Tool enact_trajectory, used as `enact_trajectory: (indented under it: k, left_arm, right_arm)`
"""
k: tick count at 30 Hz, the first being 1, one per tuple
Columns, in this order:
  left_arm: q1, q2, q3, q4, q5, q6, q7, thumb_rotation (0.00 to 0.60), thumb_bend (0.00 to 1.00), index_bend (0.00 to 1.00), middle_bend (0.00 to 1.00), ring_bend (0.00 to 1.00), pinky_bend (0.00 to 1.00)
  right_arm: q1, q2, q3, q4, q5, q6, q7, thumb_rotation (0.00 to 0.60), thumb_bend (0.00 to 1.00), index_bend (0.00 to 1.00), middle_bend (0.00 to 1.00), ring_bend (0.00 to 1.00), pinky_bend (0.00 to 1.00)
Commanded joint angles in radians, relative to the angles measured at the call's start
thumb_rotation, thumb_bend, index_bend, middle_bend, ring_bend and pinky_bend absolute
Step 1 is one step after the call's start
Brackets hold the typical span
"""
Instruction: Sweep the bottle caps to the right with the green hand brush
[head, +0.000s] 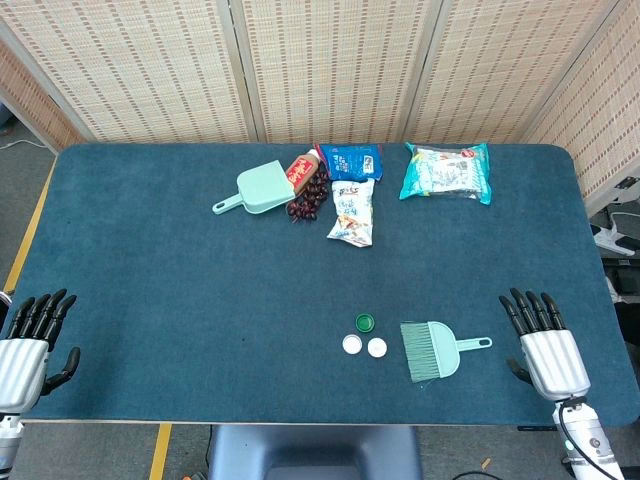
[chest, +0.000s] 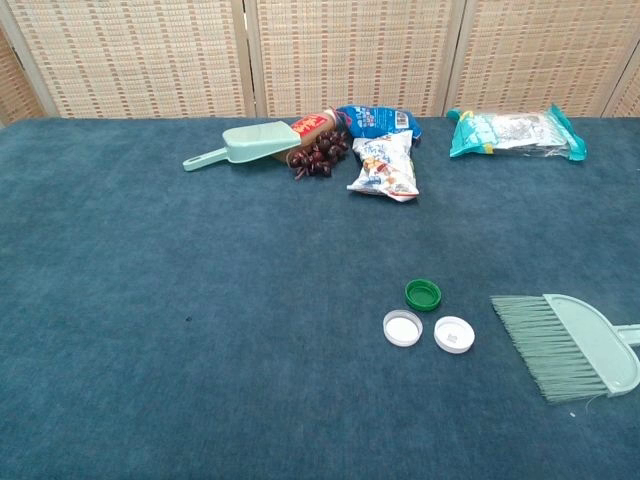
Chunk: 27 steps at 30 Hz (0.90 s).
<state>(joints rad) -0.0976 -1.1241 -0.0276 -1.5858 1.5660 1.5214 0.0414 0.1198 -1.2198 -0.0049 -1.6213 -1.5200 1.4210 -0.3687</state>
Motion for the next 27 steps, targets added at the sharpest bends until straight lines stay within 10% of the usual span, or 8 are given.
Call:
enact_trajectory:
  k: [1, 10, 27]
  left_arm:
    - [-0.001, 0.000, -0.001, 0.001, -0.005, -0.005, -0.003, 0.600, 0.46, 0.00, 0.00, 0.00, 0.01]
    - [-0.013, -0.003, 0.000, -0.008, -0.005, -0.025, 0.010, 0.600, 0.46, 0.00, 0.00, 0.00, 0.01]
    - [-0.009, 0.001, 0.005, -0.004, -0.004, -0.021, -0.002, 0.600, 0.46, 0.00, 0.00, 0.00, 0.01]
  right_arm:
    - [0.006, -0.006, -0.002, 0.003, 0.000, -0.014, -0.009, 0.600, 0.11, 0.00, 0.00, 0.00, 0.00]
    - [0.057, -0.105, -0.003, 0.098, 0.019, -0.122, -0.088, 0.600, 0.15, 0.00, 0.02, 0.00, 0.00]
    - [0.113, -0.261, 0.010, 0.263, 0.100, -0.244, -0.171, 0.600, 0.22, 0.31, 0.27, 0.00, 0.00]
